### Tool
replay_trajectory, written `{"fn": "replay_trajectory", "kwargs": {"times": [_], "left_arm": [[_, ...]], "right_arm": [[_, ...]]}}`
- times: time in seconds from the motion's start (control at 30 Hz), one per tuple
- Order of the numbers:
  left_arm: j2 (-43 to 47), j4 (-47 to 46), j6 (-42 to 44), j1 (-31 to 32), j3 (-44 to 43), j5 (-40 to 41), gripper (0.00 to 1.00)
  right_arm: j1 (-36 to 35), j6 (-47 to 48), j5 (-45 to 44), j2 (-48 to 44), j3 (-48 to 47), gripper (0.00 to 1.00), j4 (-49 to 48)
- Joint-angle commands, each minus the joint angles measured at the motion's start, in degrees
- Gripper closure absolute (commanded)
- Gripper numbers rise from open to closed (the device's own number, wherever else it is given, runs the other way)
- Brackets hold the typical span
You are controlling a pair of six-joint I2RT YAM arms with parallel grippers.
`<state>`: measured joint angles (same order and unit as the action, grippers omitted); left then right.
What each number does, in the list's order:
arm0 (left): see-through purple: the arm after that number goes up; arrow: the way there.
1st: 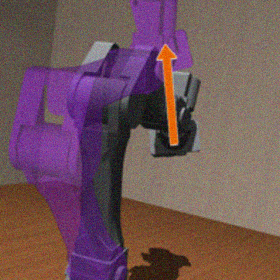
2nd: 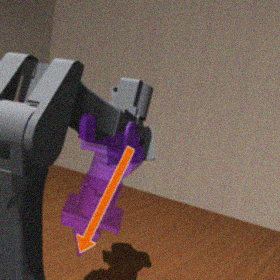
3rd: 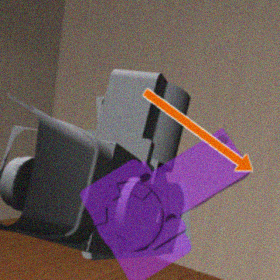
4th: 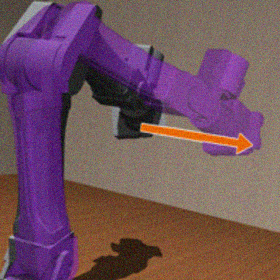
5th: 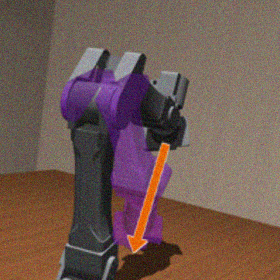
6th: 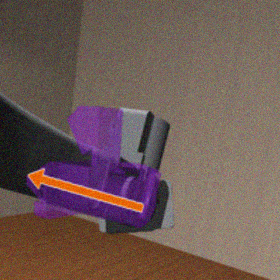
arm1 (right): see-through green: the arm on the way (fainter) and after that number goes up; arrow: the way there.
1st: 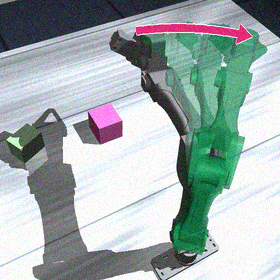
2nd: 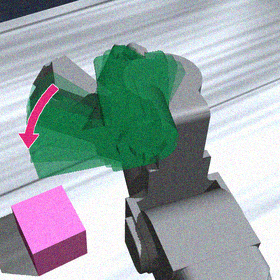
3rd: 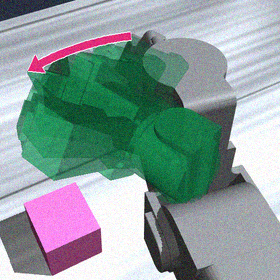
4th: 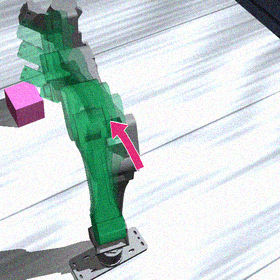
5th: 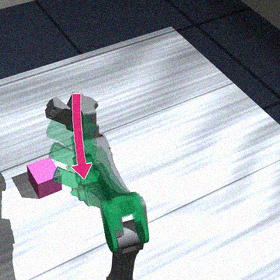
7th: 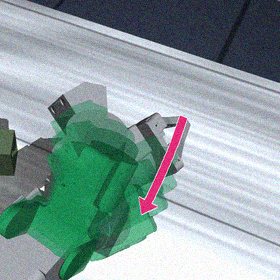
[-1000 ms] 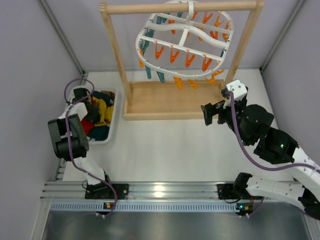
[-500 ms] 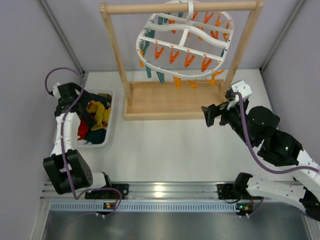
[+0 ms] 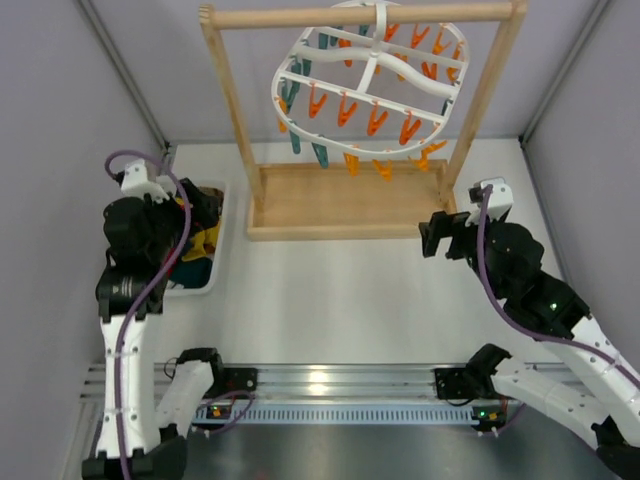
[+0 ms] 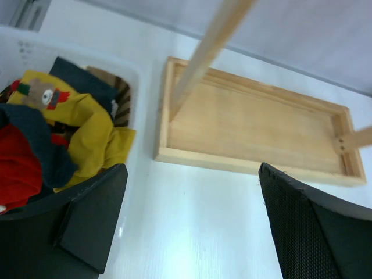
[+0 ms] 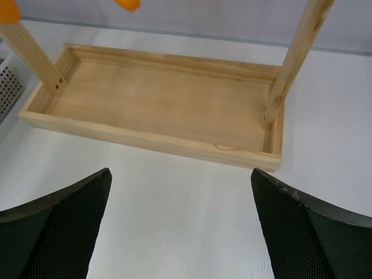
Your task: Remove the socks clipped to the hanger
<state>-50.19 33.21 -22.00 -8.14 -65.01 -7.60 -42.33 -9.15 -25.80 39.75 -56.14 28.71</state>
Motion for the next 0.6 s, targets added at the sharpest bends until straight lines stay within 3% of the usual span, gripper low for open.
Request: {"fn": "replay_trajectory", "kwargs": {"times": [0.0,0.1,0.23,0.33,0.57], "left_arm": [[6.76,8.17,7.4,5.93,0.06,2.75,0.02],[13.96,11.52,7.85,11.18,1.29,6.98,0.02],[20.74,16.26,8.12,12.88,1.73,10.4,0.02],[24.52,17.5,7.76,14.38,3.66,9.01,0.02],[28.66,17.33,8.37,15.08,4.28,7.34,0.02]], "right_arm": [[4.88,-4.47,5.85,-0.19,1.38,0.0,1.16],[5.5,-6.93,4.1,-4.84,2.87,0.0,5.12],[5.5,-7.55,-3.36,-12.58,5.77,0.01,8.02],[5.5,-6.16,-0.59,-16.62,5.6,0.01,9.96],[5.5,-3.43,-0.74,-14.88,2.71,0.01,14.8]]}}
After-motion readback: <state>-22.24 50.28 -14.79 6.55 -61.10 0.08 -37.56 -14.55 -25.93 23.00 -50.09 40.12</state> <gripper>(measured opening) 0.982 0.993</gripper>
